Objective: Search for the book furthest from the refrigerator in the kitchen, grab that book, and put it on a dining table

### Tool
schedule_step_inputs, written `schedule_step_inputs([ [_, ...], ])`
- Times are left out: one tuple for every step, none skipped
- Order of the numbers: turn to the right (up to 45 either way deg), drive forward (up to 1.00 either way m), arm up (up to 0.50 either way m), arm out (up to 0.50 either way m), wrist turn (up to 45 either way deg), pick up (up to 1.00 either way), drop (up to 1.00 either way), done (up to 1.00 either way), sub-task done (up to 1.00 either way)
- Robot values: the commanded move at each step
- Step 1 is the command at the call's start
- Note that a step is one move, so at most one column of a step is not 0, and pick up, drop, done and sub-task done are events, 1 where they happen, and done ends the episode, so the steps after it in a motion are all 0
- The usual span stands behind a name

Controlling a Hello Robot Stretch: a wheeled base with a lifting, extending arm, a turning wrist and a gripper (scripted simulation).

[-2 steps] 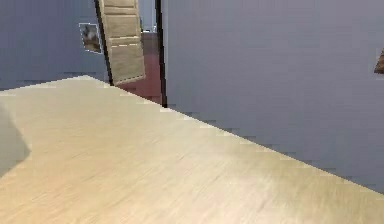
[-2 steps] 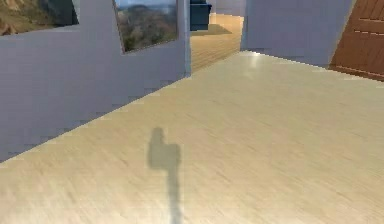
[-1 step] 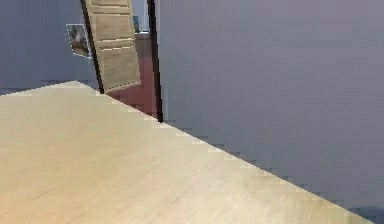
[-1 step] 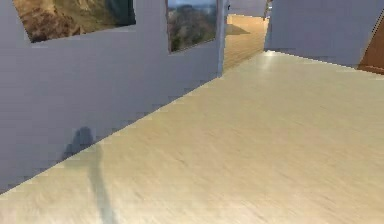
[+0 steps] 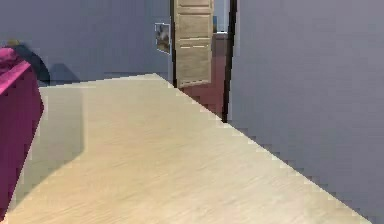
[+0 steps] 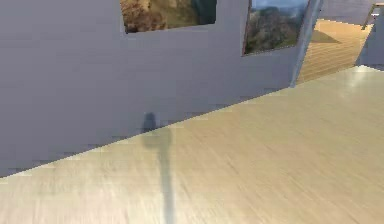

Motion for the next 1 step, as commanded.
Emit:
schedule_step_inputs([
  [-3.0,0.0,0.0,0.0,0.0,0.0,0.0,0.0,0.0],
])
